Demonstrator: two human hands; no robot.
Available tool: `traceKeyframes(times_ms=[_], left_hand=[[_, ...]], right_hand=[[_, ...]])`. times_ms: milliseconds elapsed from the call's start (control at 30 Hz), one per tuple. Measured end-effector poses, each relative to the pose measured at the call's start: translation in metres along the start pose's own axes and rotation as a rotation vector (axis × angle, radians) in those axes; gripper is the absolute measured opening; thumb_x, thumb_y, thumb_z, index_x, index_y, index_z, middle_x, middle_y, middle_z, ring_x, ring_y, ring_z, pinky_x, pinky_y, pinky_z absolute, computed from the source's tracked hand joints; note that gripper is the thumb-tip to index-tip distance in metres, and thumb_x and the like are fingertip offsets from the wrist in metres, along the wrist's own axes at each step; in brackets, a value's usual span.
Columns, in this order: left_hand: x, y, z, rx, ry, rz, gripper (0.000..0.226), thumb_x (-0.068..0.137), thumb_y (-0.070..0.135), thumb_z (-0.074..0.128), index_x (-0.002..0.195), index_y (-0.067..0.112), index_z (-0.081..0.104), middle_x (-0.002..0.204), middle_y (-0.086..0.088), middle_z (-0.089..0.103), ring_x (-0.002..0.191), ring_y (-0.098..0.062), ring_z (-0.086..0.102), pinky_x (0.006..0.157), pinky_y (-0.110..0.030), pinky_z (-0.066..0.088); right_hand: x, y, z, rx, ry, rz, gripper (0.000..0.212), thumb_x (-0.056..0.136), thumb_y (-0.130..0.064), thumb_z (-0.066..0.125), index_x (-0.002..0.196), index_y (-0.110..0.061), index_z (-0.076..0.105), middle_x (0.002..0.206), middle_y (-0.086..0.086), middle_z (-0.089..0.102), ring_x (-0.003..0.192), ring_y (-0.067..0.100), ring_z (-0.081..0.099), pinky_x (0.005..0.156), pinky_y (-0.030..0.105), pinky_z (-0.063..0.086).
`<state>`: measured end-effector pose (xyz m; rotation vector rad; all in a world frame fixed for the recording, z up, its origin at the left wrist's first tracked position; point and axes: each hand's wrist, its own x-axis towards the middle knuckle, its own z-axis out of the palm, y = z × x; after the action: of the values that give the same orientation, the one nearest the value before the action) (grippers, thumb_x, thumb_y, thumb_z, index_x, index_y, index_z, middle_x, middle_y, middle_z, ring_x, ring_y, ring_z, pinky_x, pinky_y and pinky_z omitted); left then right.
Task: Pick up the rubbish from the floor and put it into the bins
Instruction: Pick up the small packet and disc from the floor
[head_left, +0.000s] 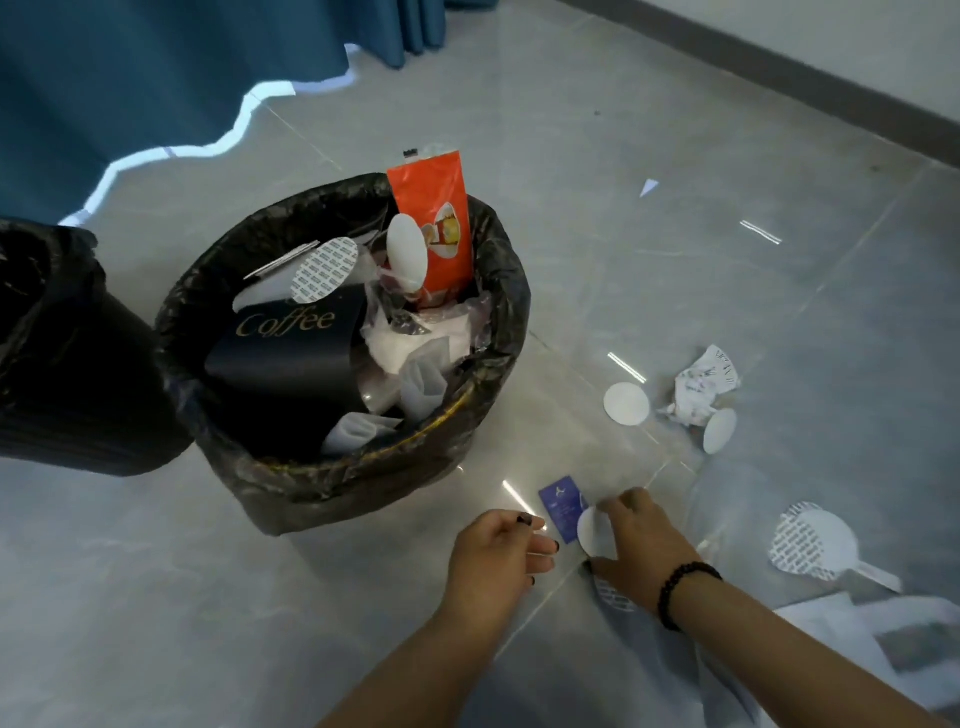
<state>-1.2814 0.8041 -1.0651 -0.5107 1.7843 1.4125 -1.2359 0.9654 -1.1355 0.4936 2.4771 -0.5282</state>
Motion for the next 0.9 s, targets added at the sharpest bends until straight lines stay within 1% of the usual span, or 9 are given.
traceKeyframes(times_ms=[100,200,300,433,500,600,667,800,900], left_hand=[[0.018,-0.002,0.012,0.041,0.041,0.038,0.019,0.093,0.007,0.047,0.090,0.012,0.064,0.074,-0.002,0.069,0.061,-0.010,0.062,0.058,-0.019,0.046],[0.039,-0.007,0.019,0.163,0.049,0.097,0.016,0.090,0.006,0.052,0.086,0.018,0.062,0.082,-0.005,0.069,0.069,-0.012,0.064,0.065,-0.020,0.051],[0.058,-0.012,0.026,0.406,0.101,0.146,0.011,0.085,0.014,0.058,0.084,0.025,0.057,0.093,0.001,0.067,0.085,-0.014,0.063,0.071,-0.022,0.047],[0.071,-0.012,0.036,0.567,0.112,0.219,0.009,0.086,0.017,0.060,0.093,0.019,0.055,0.102,-0.001,0.064,0.090,-0.013,0.058,0.074,-0.019,0.038],[0.080,-0.014,0.038,0.636,0.120,0.265,0.011,0.087,0.017,0.061,0.096,0.018,0.055,0.107,-0.002,0.062,0.093,-0.014,0.057,0.076,-0.019,0.038],[0.089,-0.012,0.045,0.597,0.195,0.306,0.011,0.087,0.016,0.063,0.096,0.017,0.057,0.111,-0.005,0.061,0.099,-0.019,0.059,0.081,-0.020,0.039],[0.094,-0.014,0.051,0.620,0.257,0.336,0.023,0.086,0.017,0.066,0.108,0.016,0.059,0.120,-0.004,0.055,0.103,-0.020,0.057,0.082,-0.020,0.039],[0.095,-0.020,0.058,0.828,0.225,0.349,0.049,0.081,0.023,0.072,0.125,0.022,0.052,0.134,-0.002,0.038,0.109,-0.025,0.056,0.093,-0.031,0.046],[0.094,-0.023,0.060,1.022,0.248,0.376,0.042,0.083,0.029,0.068,0.122,0.026,0.052,0.128,-0.003,0.043,0.109,-0.027,0.056,0.095,-0.039,0.045]], right_hand=[[0.013,-0.001,-0.004,-0.117,-0.030,-0.045,0.058,0.079,-0.034,0.068,0.128,-0.017,0.042,0.128,0.006,0.036,0.117,0.026,0.044,0.095,0.034,0.045],[0.021,-0.003,-0.007,-0.194,-0.009,-0.087,0.052,0.080,-0.022,0.064,0.126,-0.018,0.039,0.126,0.007,0.037,0.116,0.026,0.042,0.089,0.034,0.045],[0.026,0.001,-0.010,-0.140,-0.023,-0.100,0.054,0.075,-0.020,0.068,0.121,-0.017,0.040,0.122,0.007,0.038,0.115,0.027,0.040,0.089,0.034,0.044],[0.028,0.008,-0.010,-0.118,-0.040,-0.100,0.054,0.071,-0.020,0.072,0.117,-0.015,0.042,0.119,0.007,0.036,0.114,0.027,0.040,0.089,0.033,0.044],[0.029,0.010,-0.013,-0.043,-0.072,-0.110,0.045,0.074,-0.017,0.071,0.113,-0.013,0.050,0.117,0.007,0.040,0.109,0.026,0.048,0.087,0.027,0.043],[0.032,0.023,-0.034,0.129,-0.124,-0.097,0.014,0.077,-0.017,0.073,0.087,-0.017,0.064,0.099,0.002,0.057,0.096,0.018,0.057,0.076,0.017,0.039],[0.029,0.035,-0.053,0.274,-0.141,-0.057,0.020,0.075,-0.019,0.077,0.071,-0.023,0.058,0.087,-0.005,0.059,0.085,0.012,0.055,0.074,0.018,0.041],[0.015,0.053,-0.066,0.391,-0.113,-0.011,0.023,0.070,-0.017,0.081,0.086,-0.017,0.065,0.084,-0.007,0.062,0.081,0.010,0.058,0.076,0.019,0.048],[0.004,0.051,-0.050,0.359,-0.155,-0.015,0.036,0.068,-0.021,0.083,0.100,-0.015,0.066,0.096,-0.002,0.065,0.088,0.011,0.059,0.080,0.018,0.047]])
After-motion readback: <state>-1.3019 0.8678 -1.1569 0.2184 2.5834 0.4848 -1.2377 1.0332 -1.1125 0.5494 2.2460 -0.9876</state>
